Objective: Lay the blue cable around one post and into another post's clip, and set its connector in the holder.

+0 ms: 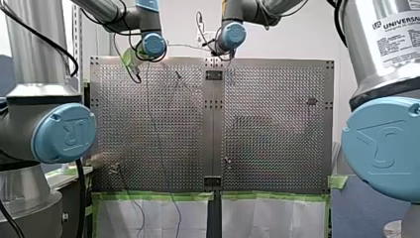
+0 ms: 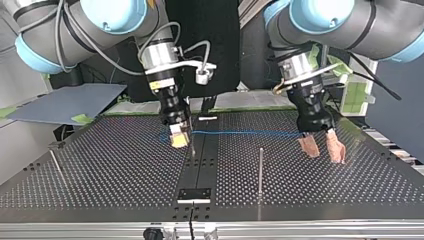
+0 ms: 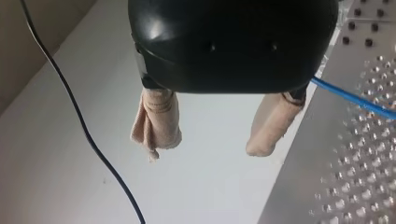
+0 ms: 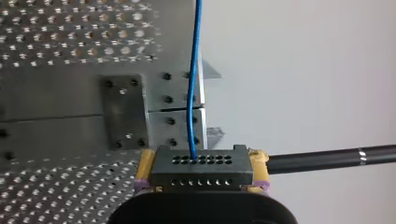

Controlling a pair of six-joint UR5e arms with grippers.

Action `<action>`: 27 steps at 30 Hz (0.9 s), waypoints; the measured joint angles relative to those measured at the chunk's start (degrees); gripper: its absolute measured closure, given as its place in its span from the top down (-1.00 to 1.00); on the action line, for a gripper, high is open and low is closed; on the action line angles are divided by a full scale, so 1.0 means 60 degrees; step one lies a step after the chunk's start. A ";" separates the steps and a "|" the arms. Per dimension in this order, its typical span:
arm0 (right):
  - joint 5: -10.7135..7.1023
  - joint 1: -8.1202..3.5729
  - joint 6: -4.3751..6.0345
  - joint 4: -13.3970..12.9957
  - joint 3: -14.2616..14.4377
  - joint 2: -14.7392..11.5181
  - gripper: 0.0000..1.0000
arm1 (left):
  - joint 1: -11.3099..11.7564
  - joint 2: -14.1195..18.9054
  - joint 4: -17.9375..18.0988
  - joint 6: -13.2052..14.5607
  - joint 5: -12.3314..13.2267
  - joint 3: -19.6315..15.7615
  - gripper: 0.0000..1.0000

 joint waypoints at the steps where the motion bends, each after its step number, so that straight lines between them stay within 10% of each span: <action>1: -0.0005 -0.0014 0.0005 0.0108 -0.0105 0.0106 -0.98 | 0.0081 -0.0051 -0.0084 -0.0005 0.0082 0.0084 1.00; 27: -0.0050 -0.0724 0.0304 0.1068 -0.2453 0.1526 -0.98 | 0.1998 -0.1966 -0.2575 0.0286 0.2572 0.2505 1.00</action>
